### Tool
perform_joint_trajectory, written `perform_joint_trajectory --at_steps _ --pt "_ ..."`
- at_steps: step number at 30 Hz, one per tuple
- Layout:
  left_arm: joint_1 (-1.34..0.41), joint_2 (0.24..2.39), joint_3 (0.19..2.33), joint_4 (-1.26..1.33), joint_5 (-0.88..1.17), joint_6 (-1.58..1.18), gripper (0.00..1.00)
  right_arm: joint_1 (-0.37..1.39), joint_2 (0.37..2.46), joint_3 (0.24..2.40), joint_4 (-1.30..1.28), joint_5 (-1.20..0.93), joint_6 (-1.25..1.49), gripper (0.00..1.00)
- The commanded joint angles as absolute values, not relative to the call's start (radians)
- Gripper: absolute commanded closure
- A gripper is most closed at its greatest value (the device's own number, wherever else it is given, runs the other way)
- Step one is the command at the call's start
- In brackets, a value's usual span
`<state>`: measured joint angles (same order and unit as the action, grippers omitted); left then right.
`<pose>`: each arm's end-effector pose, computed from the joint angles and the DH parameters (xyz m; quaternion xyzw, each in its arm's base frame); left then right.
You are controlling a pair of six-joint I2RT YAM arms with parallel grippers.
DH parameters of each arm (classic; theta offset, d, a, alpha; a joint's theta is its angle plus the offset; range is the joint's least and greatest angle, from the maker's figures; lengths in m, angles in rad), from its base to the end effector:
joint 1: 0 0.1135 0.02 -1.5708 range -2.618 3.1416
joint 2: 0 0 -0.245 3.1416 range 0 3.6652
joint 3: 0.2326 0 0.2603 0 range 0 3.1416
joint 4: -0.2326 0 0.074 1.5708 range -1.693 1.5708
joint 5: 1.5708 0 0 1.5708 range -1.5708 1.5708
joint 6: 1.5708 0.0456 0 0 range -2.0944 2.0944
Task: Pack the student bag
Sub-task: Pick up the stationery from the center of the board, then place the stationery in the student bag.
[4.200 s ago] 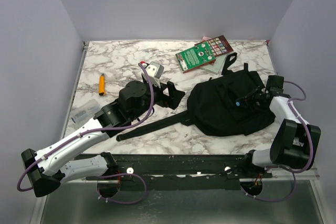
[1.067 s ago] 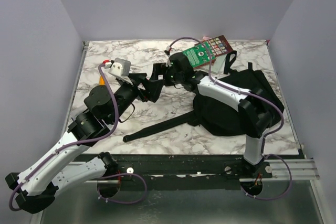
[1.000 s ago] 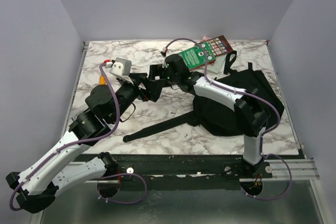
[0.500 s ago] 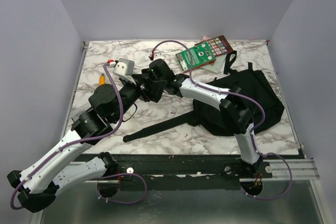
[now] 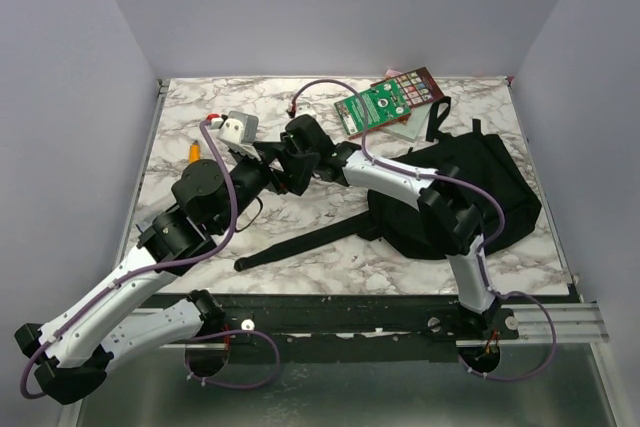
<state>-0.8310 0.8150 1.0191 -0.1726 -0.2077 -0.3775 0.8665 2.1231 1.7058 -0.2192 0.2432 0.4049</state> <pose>0.1461 -0.1461 0.4056 0.0831 0.6912 -0.3465 0.6288 0.3318 0.3736 0.2040 -0.1496 0.8753 0.1783 0.4240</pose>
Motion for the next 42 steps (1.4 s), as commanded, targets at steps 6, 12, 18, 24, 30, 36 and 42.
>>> perform_joint_trajectory --at_steps 6,12,18,24,30,36,42 --pt "-0.826 0.839 1.003 -0.147 -0.181 -0.392 0.13 0.703 1.717 1.431 -0.199 0.181 0.531 1.0" --pt "-0.825 0.931 1.014 -0.155 -0.089 -0.439 0.09 0.528 1.376 1.195 -0.308 0.29 0.509 1.0" --pt "-0.826 1.171 1.079 -0.205 0.163 -0.528 0.06 0.401 1.166 1.097 -0.5 0.595 0.42 1.0" --pt "-0.826 1.457 1.163 -0.223 0.428 -0.627 0.08 0.33 1.097 1.066 -0.594 0.685 0.407 1.0" --pt "-0.827 1.695 1.271 -0.241 0.557 -0.716 0.18 0.331 1.13 1.053 -0.604 0.701 0.352 1.0" --pt "-0.831 1.815 1.345 -0.27 0.573 -0.763 0.24 0.331 1.169 1.051 -0.562 0.589 0.238 0.99" --pt "-0.831 1.914 1.427 -0.321 0.566 -0.768 0.27 0.331 1.225 1.053 -0.564 0.611 0.23 0.99"
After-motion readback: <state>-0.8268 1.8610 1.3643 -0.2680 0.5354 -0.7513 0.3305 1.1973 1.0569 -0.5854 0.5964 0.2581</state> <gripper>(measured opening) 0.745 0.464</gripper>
